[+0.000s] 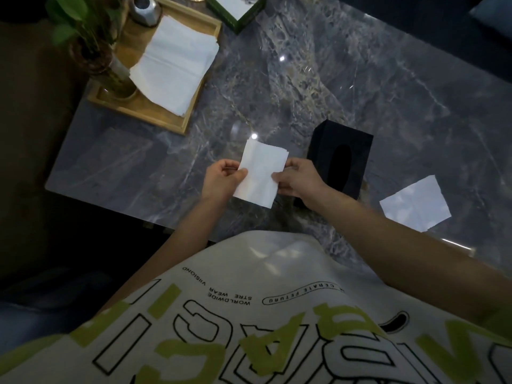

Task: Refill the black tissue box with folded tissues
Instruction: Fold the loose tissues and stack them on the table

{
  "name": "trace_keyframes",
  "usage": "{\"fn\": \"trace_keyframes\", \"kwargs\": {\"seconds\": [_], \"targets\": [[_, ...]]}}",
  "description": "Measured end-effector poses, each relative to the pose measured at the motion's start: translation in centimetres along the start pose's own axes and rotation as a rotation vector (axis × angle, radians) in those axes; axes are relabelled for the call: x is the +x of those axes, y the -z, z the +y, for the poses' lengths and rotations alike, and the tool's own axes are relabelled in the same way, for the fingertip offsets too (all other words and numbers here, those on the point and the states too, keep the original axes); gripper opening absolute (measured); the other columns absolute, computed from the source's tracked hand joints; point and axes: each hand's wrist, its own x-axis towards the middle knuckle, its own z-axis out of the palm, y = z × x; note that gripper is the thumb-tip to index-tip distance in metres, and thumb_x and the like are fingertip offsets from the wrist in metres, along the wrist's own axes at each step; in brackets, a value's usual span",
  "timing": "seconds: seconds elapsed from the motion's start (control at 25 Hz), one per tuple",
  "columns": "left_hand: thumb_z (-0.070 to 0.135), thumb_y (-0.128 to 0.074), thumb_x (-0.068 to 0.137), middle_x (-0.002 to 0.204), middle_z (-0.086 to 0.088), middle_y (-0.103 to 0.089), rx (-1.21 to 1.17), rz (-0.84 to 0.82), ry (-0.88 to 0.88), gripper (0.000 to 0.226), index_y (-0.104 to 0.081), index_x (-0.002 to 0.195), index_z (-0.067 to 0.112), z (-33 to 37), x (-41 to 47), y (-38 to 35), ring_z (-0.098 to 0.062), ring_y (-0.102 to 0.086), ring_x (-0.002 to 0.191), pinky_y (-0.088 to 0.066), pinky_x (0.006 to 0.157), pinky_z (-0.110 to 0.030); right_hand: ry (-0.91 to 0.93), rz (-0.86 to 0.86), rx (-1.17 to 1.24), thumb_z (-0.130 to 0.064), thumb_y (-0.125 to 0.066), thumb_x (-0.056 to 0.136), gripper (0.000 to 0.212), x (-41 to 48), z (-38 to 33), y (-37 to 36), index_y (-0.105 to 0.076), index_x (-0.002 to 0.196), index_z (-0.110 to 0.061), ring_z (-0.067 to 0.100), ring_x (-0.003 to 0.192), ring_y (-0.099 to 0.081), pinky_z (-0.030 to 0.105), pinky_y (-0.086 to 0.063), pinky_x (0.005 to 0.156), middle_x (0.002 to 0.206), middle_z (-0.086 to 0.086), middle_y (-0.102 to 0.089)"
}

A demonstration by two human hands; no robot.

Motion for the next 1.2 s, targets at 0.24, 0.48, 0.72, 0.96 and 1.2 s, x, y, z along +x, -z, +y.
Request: {"fn": "trace_keyframes", "kwargs": {"seconds": [0.24, 0.48, 0.72, 0.96, 1.2], "targets": [[0.020, -0.070, 0.086, 0.086, -0.003, -0.066, 0.279, 0.047, -0.133, 0.016, -0.067, 0.095, 0.008, -0.6, 0.5, -0.2, -0.012, -0.060, 0.075, -0.048, 0.066, -0.020, 0.038, 0.175, -0.295, -0.004, -0.069, 0.086, 0.018, 2.4, 0.5, -1.0, -0.058, 0.079, -0.016, 0.026, 0.097, -0.068, 0.044, -0.059, 0.086, 0.098, 0.008, -0.067], [0.023, -0.070, 0.086, 0.086, 0.001, -0.064, 0.382, 0.050, -0.162, 0.020, -0.068, 0.100, 0.009, -0.6, 1.9, -1.0, -0.011, -0.060, 0.076, -0.046, 0.069, -0.018, 0.032, 0.222, -0.409, -0.005, -0.069, 0.083, 0.020, 3.9, 0.6, -1.0, -0.057, 0.075, -0.018, 0.027, 0.096, -0.068, 0.047, -0.059, 0.086, 0.097, 0.011, -0.068], [0.027, -0.068, 0.086, 0.070, 0.015, -0.056, 0.459, 0.027, -0.191, 0.010, -0.059, 0.085, 0.022, -0.8, 3.2, -0.3, 0.000, -0.055, 0.064, -0.040, 0.056, -0.012, 0.027, 0.197, -0.437, -0.005, -0.068, 0.083, 0.022, 4.4, 0.6, -1.3, -0.054, 0.072, -0.017, 0.029, 0.094, -0.069, 0.048, -0.060, 0.080, 0.086, 0.007, -0.064], [0.025, -0.069, 0.087, 0.076, 0.008, -0.061, 0.487, -0.006, -0.187, 0.010, -0.060, 0.087, 0.022, -0.7, 3.6, -0.6, -0.005, -0.059, 0.069, -0.046, 0.062, -0.016, 0.042, 0.206, -0.528, -0.006, -0.064, 0.085, 0.019, 4.8, 0.2, -1.1, -0.053, 0.075, -0.018, 0.027, 0.093, -0.067, 0.047, -0.060, 0.082, 0.089, 0.008, -0.065], [0.025, -0.070, 0.086, 0.085, 0.005, -0.064, 0.539, -0.004, -0.155, 0.015, -0.056, 0.091, 0.024, -0.7, 3.4, -0.8, -0.014, -0.063, 0.078, -0.054, 0.070, -0.028, 0.046, 0.177, -0.594, -0.011, -0.060, 0.085, 0.029, 4.3, 0.6, -1.0, -0.051, 0.112, -0.005, 0.024, 0.098, -0.060, 0.035, -0.054, 0.077, 0.111, 0.013, -0.062]]}}
